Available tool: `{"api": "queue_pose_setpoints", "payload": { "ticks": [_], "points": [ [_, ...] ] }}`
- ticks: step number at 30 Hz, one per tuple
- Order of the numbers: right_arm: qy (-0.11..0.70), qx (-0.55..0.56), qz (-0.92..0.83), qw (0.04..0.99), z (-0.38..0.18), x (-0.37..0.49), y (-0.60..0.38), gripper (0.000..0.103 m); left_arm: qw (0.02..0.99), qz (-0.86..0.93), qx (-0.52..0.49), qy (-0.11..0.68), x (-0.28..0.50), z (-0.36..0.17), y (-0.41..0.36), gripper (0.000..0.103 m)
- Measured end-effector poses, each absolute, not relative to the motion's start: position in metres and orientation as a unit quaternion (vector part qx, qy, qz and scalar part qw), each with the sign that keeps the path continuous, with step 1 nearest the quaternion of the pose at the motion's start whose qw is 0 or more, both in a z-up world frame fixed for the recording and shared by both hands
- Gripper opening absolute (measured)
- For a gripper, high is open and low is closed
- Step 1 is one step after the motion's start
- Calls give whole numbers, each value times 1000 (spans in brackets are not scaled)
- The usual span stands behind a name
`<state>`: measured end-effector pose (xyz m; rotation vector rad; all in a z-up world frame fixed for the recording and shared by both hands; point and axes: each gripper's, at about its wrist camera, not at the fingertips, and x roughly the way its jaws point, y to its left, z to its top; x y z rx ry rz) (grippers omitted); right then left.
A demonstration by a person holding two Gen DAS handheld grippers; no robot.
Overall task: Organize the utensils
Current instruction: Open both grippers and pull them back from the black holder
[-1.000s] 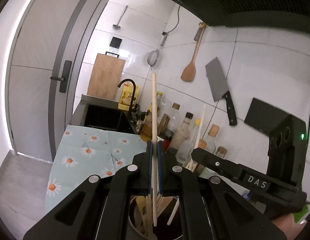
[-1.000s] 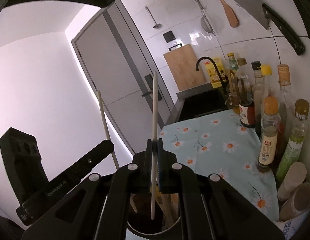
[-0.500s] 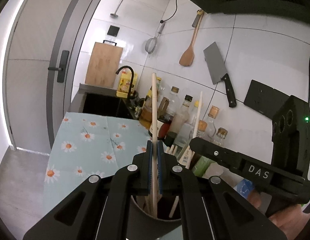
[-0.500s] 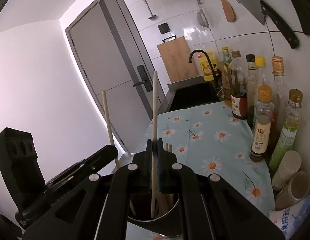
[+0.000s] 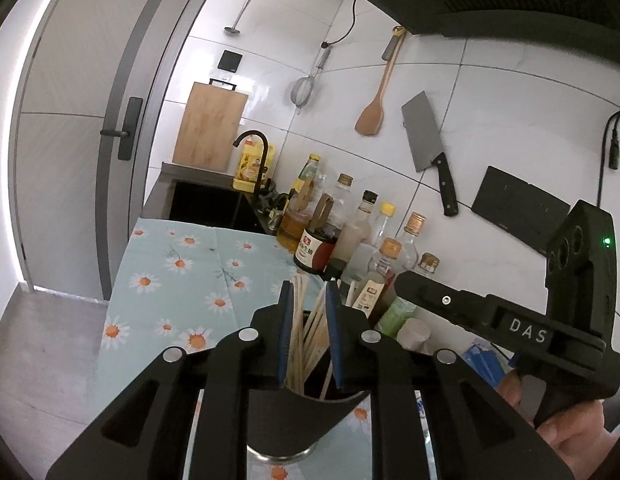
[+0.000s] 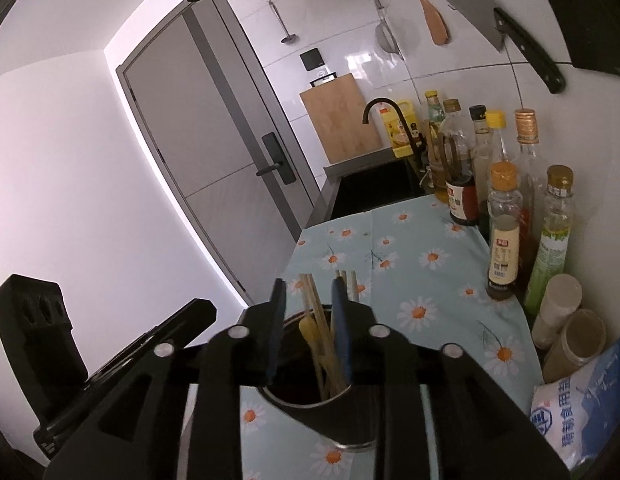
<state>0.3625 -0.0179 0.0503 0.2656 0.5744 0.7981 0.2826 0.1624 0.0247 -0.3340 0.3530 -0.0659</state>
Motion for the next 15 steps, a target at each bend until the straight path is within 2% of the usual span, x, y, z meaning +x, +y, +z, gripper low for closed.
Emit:
{"api": "queue_pose_setpoints", "payload": {
  "ticks": [3,5,10,13,15],
  "points": [
    [273,125,372,879,53,352,-23,27,970,-39,-161,179,273,28,163,17],
    [270,122,365,883,55,345,-27,31,969,-47,-159,182,265,29,164,23],
    [271,122,336,894,56,320,-44,36,967,-69,-147,198,247,30,165,24],
    [274,115,324,898,56,302,-55,43,967,-79,-132,202,235,30,162,34],
    [273,109,317,902,56,289,-64,50,967,-82,-125,206,226,29,160,34]
  ]
}}
